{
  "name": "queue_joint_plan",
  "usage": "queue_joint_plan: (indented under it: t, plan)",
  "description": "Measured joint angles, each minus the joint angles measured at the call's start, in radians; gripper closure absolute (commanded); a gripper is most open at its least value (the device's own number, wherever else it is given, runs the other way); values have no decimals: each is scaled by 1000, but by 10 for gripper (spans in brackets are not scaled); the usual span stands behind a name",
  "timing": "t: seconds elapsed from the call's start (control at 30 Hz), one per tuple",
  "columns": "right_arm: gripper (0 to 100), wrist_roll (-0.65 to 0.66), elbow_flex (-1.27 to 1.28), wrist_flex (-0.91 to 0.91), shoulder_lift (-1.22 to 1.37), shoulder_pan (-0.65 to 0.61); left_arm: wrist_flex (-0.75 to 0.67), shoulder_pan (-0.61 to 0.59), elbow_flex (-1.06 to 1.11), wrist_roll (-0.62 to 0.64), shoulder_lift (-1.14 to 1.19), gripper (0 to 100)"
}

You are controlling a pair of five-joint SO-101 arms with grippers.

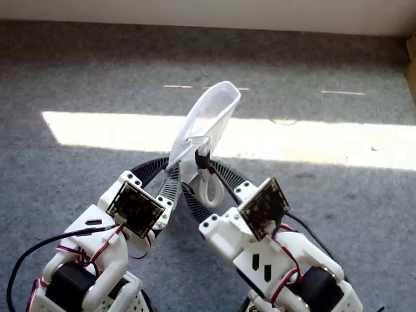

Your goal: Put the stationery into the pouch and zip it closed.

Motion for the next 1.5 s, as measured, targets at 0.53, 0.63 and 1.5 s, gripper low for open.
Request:
queue_joint_plan:
  t: [0.53, 0.63, 1.5]
  plan:
    - [814, -63, 9, -104, 100, 149, -3, -8, 0, 0, 0, 994]
    - [814, -71, 9, -46, 110, 175, -2, -2, 0, 0, 0, 994]
    - [866, -71, 132, -292, 120, 181, -2, -2, 0, 0, 0, 994]
